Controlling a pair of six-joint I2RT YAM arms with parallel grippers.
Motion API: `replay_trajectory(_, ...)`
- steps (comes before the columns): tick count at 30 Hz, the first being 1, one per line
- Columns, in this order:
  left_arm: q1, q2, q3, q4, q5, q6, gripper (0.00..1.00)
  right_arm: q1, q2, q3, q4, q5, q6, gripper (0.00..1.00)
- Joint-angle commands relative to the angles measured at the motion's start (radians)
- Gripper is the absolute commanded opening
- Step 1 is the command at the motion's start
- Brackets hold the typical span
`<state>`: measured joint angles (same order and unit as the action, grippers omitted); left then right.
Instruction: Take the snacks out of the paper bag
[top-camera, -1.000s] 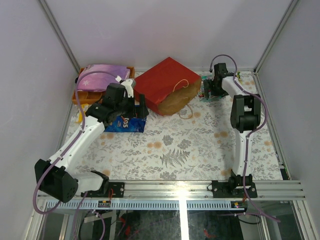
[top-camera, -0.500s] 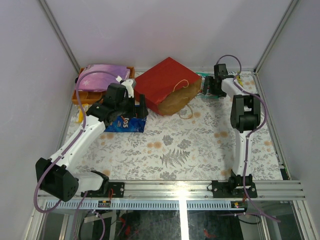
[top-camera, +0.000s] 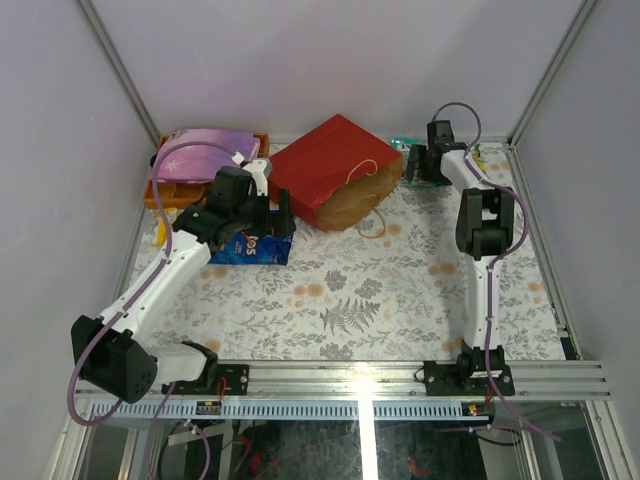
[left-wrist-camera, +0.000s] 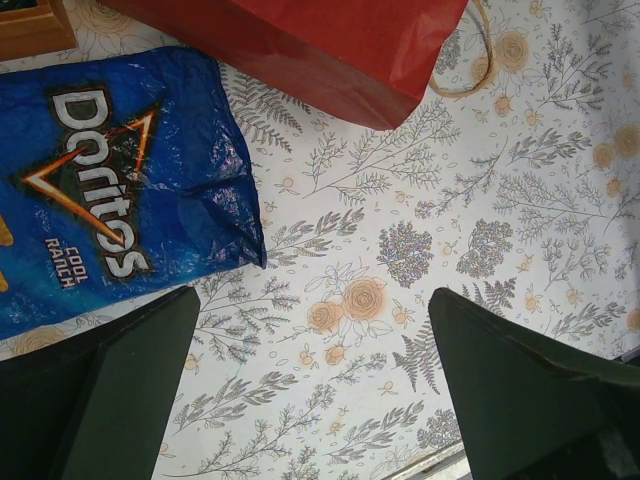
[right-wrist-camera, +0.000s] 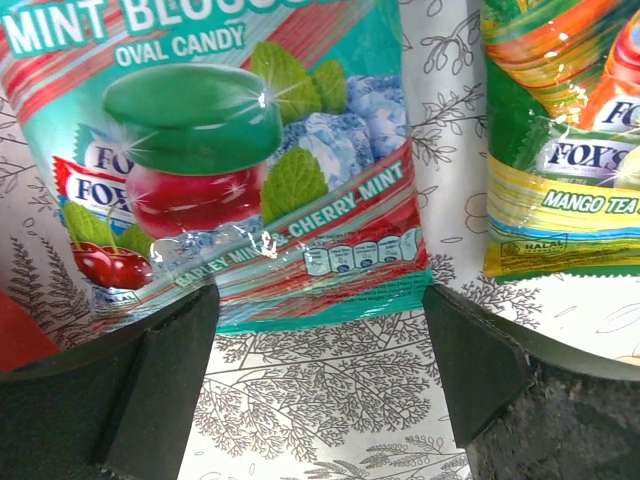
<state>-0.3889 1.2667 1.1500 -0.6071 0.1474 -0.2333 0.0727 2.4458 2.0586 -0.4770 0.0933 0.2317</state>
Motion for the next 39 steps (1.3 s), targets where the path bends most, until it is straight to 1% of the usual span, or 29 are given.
replay_trajectory(1,0.005,0.006,0.023,-0.013,-0.015,0.019,1.0,-0.022,-0.004,0.017,-0.048,0.039,-0.004,0.91)
replay_trajectory(4,0.006,0.006,0.023,-0.013,-0.013,0.018,1.0,-0.027,-0.048,-0.037,-0.032,0.052,0.002,0.92)
replay_trajectory(6,0.005,0.004,0.022,-0.013,-0.01,0.017,1.0,-0.028,-0.086,-0.09,-0.009,0.06,0.005,0.93)
replay_trajectory(9,0.006,0.0,0.021,-0.013,-0.008,0.017,1.0,-0.029,-0.152,-0.121,-0.001,0.045,0.003,0.96)
replay_trajectory(12,0.005,-0.004,0.018,-0.013,-0.007,0.013,1.0,-0.027,-0.266,-0.182,0.047,0.001,0.039,1.0)
replay_trajectory(14,0.005,-0.008,0.018,-0.013,-0.011,0.011,1.0,-0.027,-0.376,-0.278,0.123,-0.065,0.111,0.99)
replay_trajectory(16,0.005,-0.012,0.017,-0.012,-0.017,0.009,1.0,-0.025,-0.504,-0.447,0.257,-0.153,0.236,1.0)
replay_trajectory(18,0.007,-0.019,0.015,-0.01,-0.028,0.006,1.0,-0.023,-0.647,-0.699,0.498,-0.257,0.425,1.0)
replay_trajectory(19,0.007,-0.021,0.013,-0.008,-0.032,0.005,1.0,-0.015,-0.707,-0.843,0.649,-0.297,0.543,0.98)
replay_trajectory(21,0.008,-0.029,0.006,0.001,-0.037,0.001,1.0,0.027,-0.775,-1.064,0.899,-0.313,0.725,0.92)
replay_trajectory(22,0.008,-0.032,0.003,0.004,-0.038,-0.001,1.0,0.064,-0.81,-1.138,0.982,-0.288,0.781,0.89)
replay_trajectory(23,0.008,-0.034,0.0,0.009,-0.038,-0.003,1.0,0.105,-0.815,-1.179,1.035,-0.264,0.821,0.88)
replay_trajectory(25,0.008,-0.037,-0.003,0.013,-0.039,-0.007,1.0,0.211,-0.791,-1.21,1.113,-0.231,0.875,0.85)
replay_trajectory(27,0.009,-0.043,-0.008,0.016,-0.044,-0.009,1.0,0.282,-0.703,-1.207,1.22,-0.225,0.943,0.82)
replay_trajectory(29,0.01,-0.052,-0.013,0.021,-0.057,-0.009,1.0,0.331,-0.613,-1.197,1.363,-0.225,1.032,0.79)
replay_trajectory(30,0.01,-0.056,-0.017,0.025,-0.064,-0.009,1.0,0.352,-0.562,-1.184,1.455,-0.225,1.076,0.78)
replay_trajectory(31,0.01,-0.061,-0.023,0.027,-0.069,-0.009,1.0,0.368,-0.488,-1.16,1.499,-0.23,1.111,0.77)
replay_trajectory(35,0.01,-0.069,-0.03,0.029,-0.074,-0.005,1.0,0.418,-0.308,-1.003,1.561,-0.231,1.184,0.73)
replay_trajectory(39,0.013,-0.069,-0.035,0.029,-0.069,0.0,1.0,0.435,-0.214,-0.929,1.6,-0.202,1.223,0.72)
